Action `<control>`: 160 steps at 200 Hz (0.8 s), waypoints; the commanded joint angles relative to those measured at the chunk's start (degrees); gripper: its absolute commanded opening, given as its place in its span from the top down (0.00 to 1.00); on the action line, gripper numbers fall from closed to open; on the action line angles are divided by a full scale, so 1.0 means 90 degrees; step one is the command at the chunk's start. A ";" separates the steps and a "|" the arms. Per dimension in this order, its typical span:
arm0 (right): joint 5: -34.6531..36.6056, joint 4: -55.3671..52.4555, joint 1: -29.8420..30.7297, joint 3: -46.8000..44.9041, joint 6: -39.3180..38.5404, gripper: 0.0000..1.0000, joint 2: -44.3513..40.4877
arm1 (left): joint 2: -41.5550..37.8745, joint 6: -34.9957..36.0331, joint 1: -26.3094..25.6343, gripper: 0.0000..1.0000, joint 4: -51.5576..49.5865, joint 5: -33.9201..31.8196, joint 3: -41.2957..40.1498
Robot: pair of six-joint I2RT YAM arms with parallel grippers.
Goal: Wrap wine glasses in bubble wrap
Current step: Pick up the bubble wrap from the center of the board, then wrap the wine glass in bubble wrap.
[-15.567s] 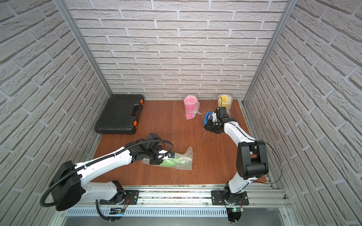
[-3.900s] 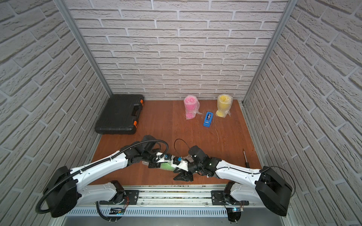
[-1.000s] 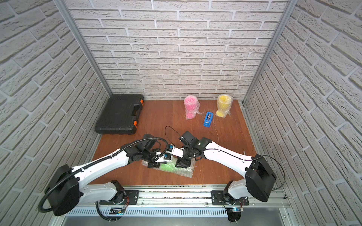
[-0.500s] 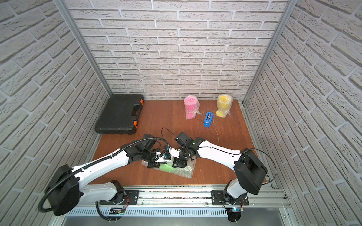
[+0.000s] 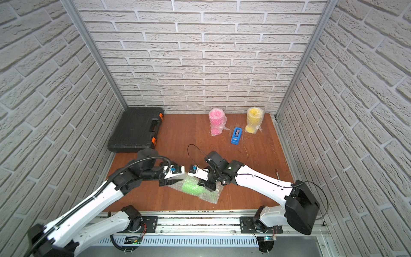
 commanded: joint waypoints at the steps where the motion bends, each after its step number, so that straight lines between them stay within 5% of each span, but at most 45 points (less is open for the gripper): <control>1: -0.0278 0.0363 -0.0111 -0.0198 -0.0323 0.97 -0.0673 | -0.0762 -0.0313 0.0180 0.27 -0.0272 0.0241 0.0176; 32: -0.0693 0.0177 -0.0310 -0.0232 -0.0687 0.97 -0.1580 | -0.1818 -0.0516 0.0278 0.02 -0.0752 0.0710 0.0315; 81: -0.1930 -0.0676 -0.0386 0.0125 -0.1493 0.97 -0.2430 | -0.2719 -0.0537 0.0297 0.02 -0.1577 0.0879 0.0555; 160: -0.2708 -0.2212 -0.0386 0.1016 -0.2268 0.97 -0.1631 | -0.1938 -0.0025 0.0296 0.02 -0.1729 0.1502 0.1045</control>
